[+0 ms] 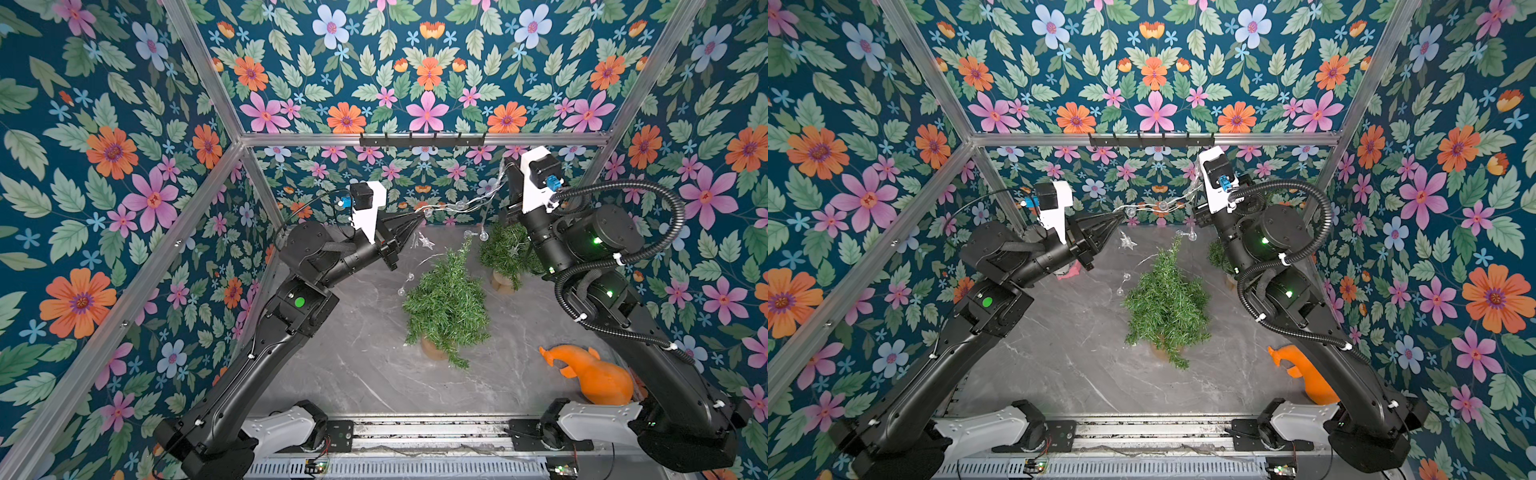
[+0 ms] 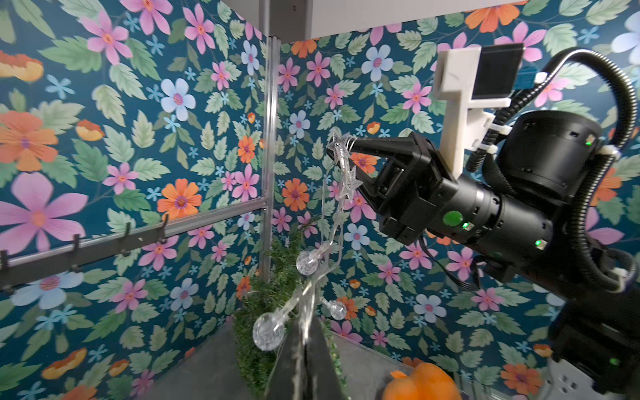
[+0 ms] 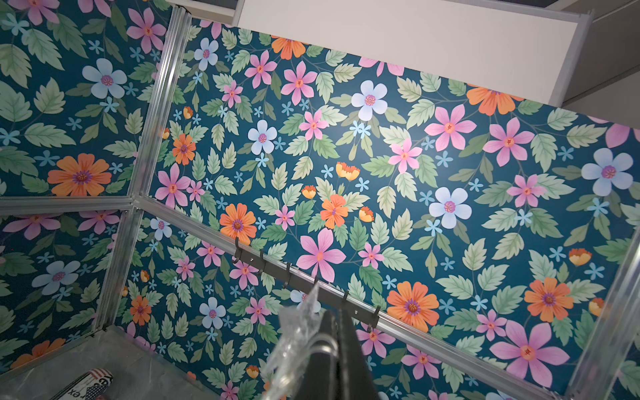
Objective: Wrap string light around the christmas tree
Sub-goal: Wrap the light string around the Christmas tree.
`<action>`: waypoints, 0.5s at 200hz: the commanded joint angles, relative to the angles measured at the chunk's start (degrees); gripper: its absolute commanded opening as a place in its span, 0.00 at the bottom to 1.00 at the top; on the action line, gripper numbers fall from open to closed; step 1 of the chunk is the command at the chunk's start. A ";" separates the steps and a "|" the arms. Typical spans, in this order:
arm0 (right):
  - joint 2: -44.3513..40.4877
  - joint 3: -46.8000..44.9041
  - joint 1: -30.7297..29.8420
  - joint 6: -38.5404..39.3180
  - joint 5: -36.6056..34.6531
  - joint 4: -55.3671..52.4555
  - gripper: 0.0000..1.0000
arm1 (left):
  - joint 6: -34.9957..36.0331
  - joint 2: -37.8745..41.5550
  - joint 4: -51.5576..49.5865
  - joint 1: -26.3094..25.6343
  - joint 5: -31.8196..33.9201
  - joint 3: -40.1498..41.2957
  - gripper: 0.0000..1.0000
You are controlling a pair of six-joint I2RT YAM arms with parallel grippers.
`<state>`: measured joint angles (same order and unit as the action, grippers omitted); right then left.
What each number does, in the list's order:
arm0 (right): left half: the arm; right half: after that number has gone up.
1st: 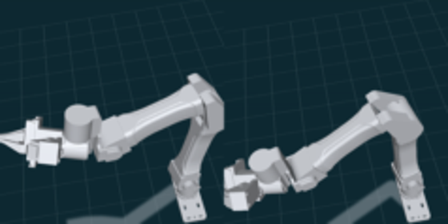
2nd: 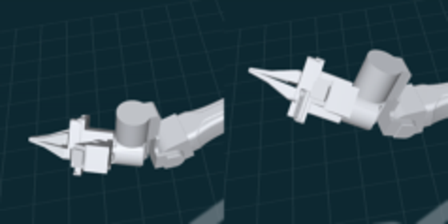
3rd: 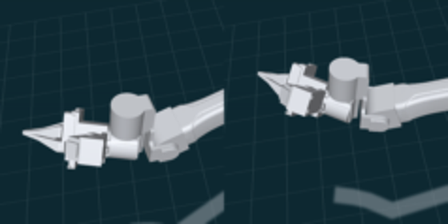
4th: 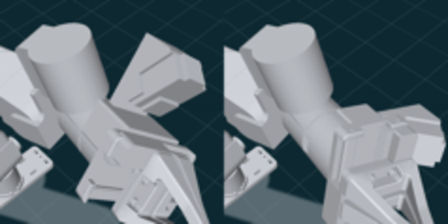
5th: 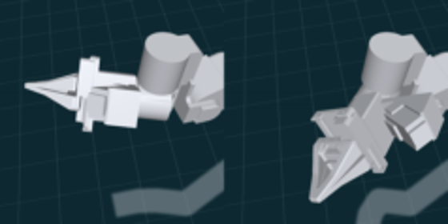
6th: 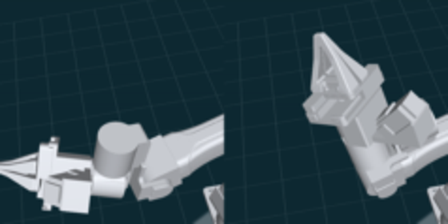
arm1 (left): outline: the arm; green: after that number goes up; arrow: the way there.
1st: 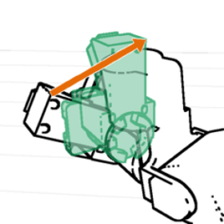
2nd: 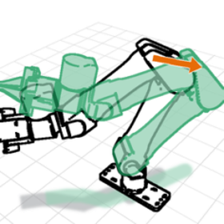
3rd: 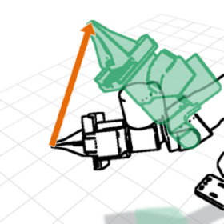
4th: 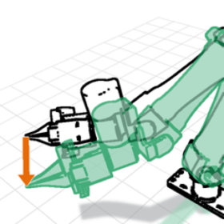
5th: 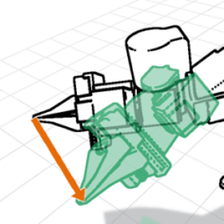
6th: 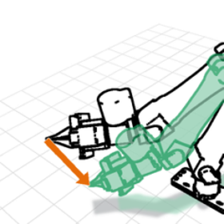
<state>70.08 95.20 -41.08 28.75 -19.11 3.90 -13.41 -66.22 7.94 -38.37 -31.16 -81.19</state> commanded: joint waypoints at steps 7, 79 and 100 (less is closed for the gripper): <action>-2.59 -1.73 -0.05 -2.78 2.51 -0.84 0.00 | -2.69 0.75 5.35 -1.03 -3.86 0.66 0.00; -12.06 -11.48 -0.05 -8.35 4.66 -3.66 0.00 | -3.13 1.59 6.26 -4.07 -1.34 6.51 0.00; -15.71 -15.20 -0.05 -10.50 5.40 -3.94 0.00 | -3.83 2.40 7.16 -4.64 -1.18 8.77 0.00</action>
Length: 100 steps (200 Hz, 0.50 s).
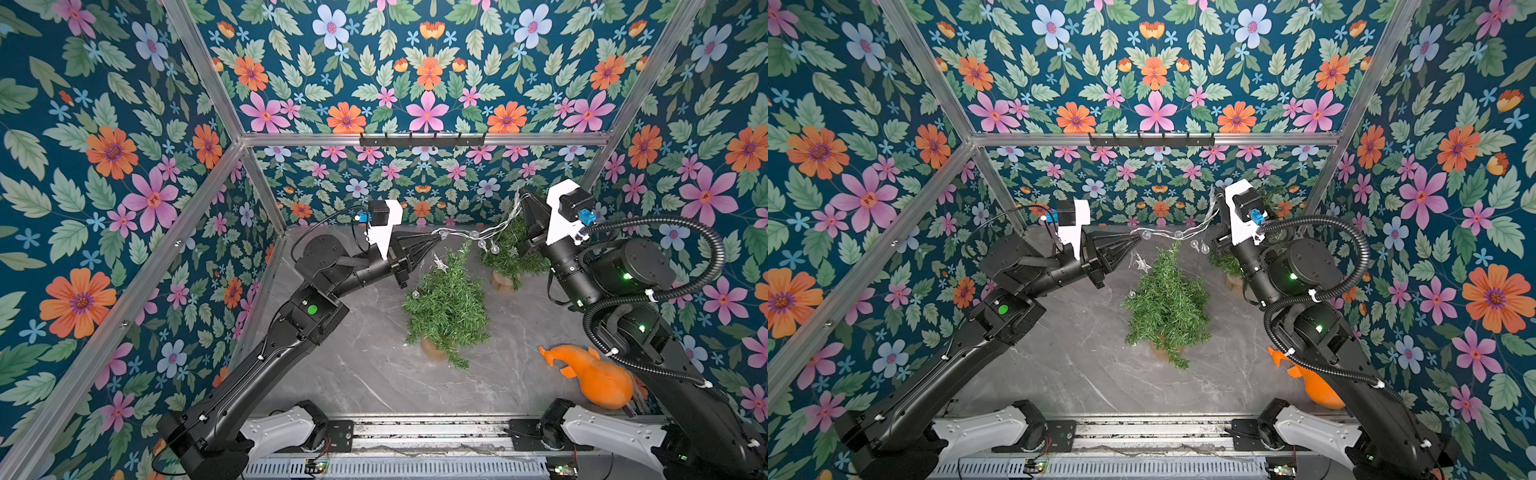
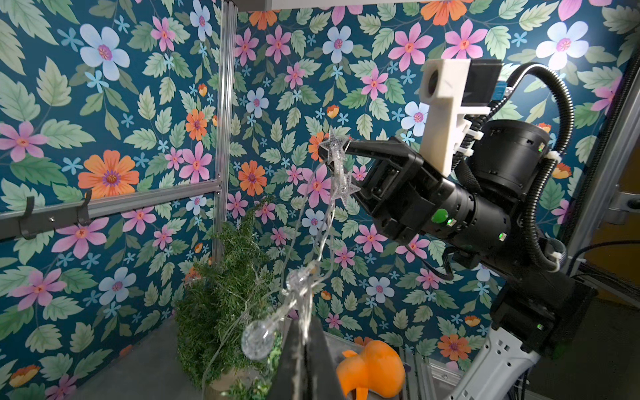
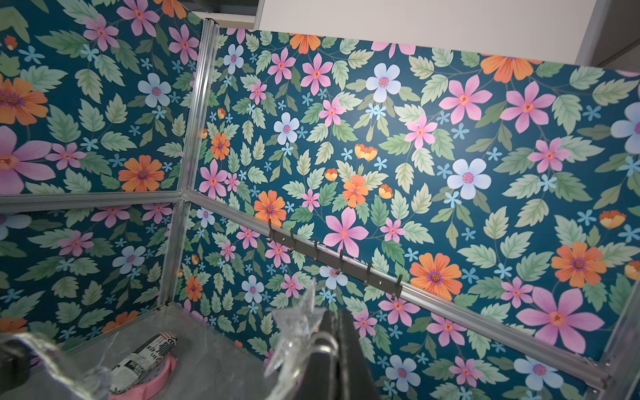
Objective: Wrap string light around the christmas tree
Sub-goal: Wrap the light string around the Christmas tree.
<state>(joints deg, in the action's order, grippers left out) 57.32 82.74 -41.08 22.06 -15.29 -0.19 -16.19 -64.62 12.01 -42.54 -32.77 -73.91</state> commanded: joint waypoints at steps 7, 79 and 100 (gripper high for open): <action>-3.96 -3.79 -0.05 -4.48 1.58 -0.03 0.00 | -1.61 0.97 3.32 -0.62 0.08 1.93 0.00; -9.09 -11.35 -0.05 -6.36 -6.74 1.80 0.00 | -4.54 1.81 8.07 -6.34 -9.09 7.02 0.01; -9.44 -13.79 -0.05 -4.73 -10.82 4.54 0.00 | -2.19 0.08 5.62 -8.34 -7.58 5.55 0.03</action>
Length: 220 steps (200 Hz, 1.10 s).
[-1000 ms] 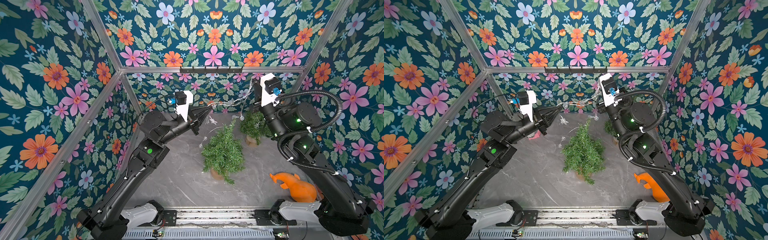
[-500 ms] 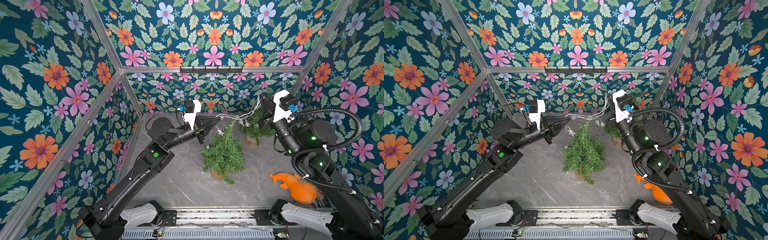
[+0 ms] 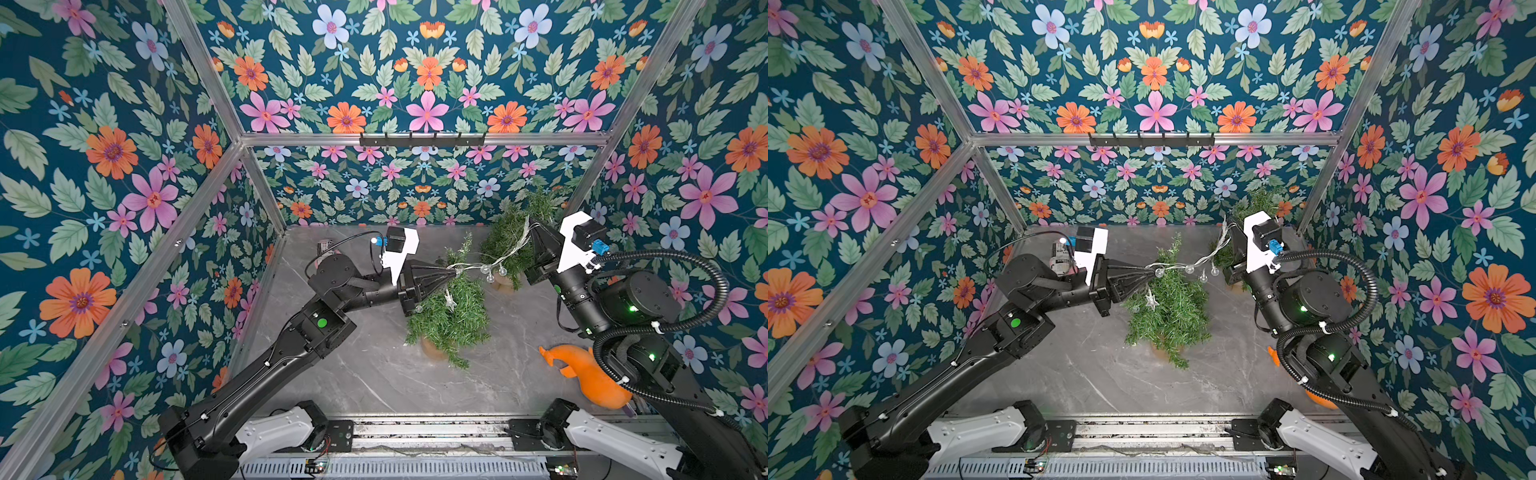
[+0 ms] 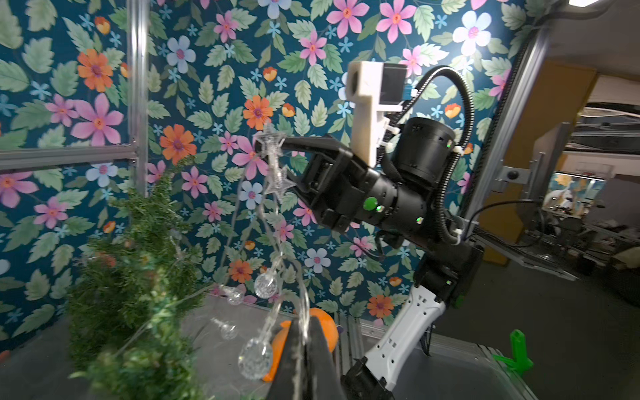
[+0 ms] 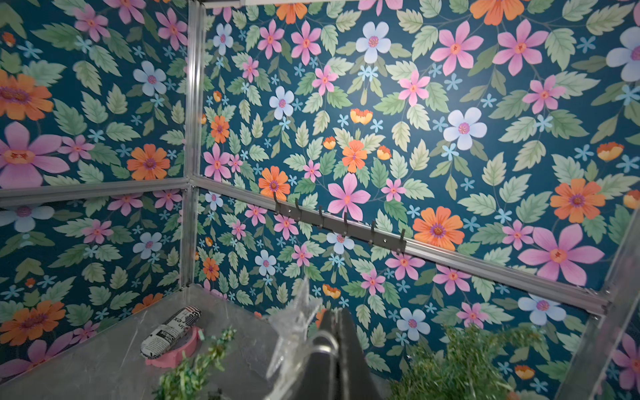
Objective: Wrap string light around the christmas tree
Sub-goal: Wrap the light string around the Christmas tree.
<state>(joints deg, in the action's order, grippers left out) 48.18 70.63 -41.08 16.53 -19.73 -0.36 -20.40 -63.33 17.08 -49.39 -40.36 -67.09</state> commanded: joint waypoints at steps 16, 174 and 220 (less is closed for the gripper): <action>0.14 -1.98 -0.05 2.02 -7.74 5.48 0.00 | 2.94 -2.57 -0.64 -2.40 0.47 -2.59 0.17; 12.19 7.34 13.88 0.12 -0.54 1.20 0.00 | 20.80 0.49 -16.11 -3.60 42.51 -8.96 0.87; 18.91 13.08 17.84 -4.99 8.21 0.89 0.00 | 10.48 -7.09 -17.54 11.60 33.31 -16.23 0.83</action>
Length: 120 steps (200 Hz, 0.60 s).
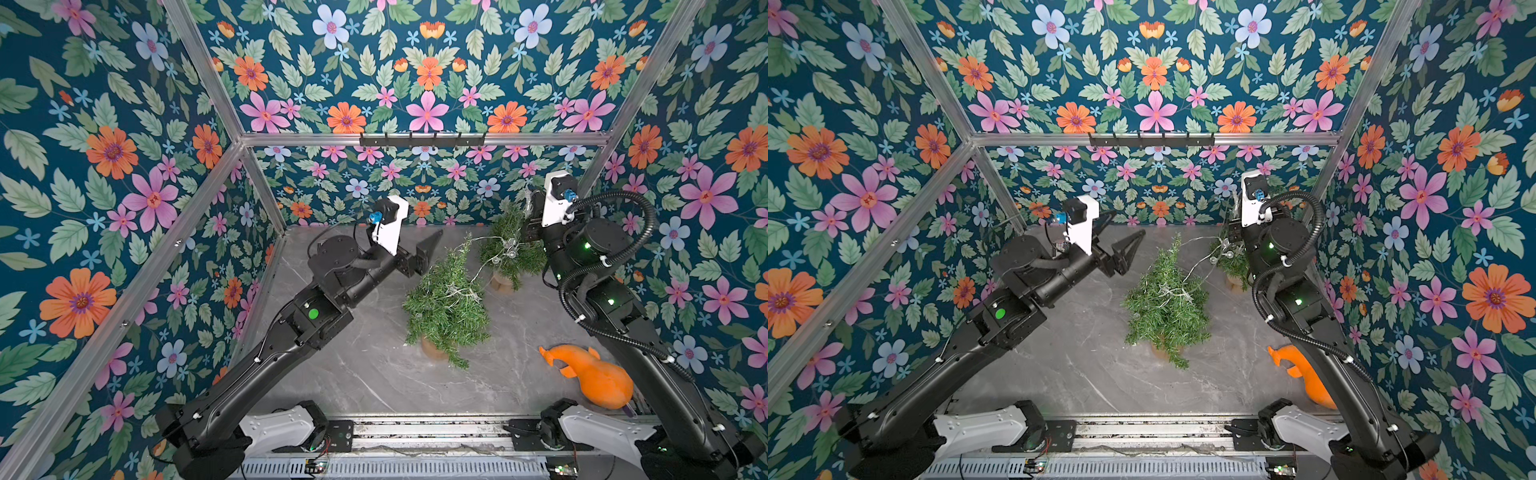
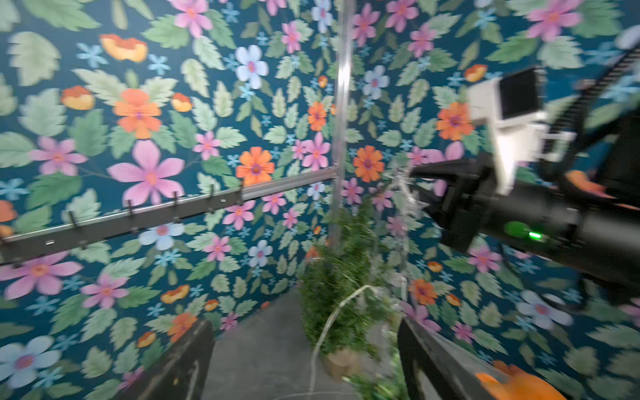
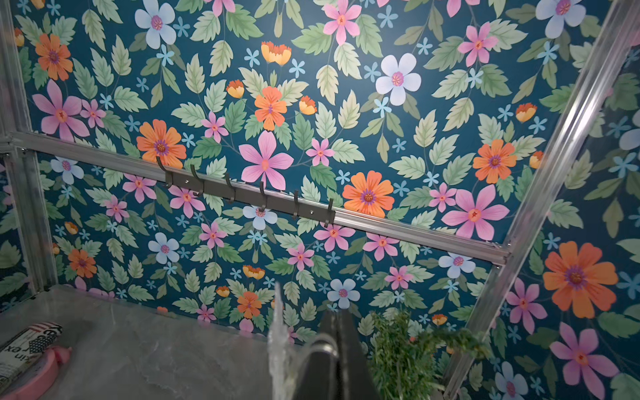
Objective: Wrap string light around the christmas tree
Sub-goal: Wrap the light string around the Christmas tree.
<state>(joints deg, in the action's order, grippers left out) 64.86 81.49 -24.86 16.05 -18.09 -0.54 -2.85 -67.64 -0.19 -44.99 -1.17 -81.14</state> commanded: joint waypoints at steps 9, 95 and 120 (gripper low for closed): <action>3.10 2.89 1.92 -5.24 8.02 1.89 0.00 | -8.12 -4.51 0.30 10.15 -9.84 -3.04 0.82; 6.58 4.54 2.10 -8.21 15.03 5.11 0.00 | -0.59 -25.61 -3.90 15.02 -39.66 -15.28 0.85; 7.10 4.81 2.14 -8.84 15.67 5.68 0.00 | -0.88 -30.26 -3.07 15.11 -46.34 -17.76 0.82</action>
<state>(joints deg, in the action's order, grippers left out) 71.59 85.67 -22.74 8.78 -4.03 1.80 -4.69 -95.26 -4.16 -30.04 -38.20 -97.10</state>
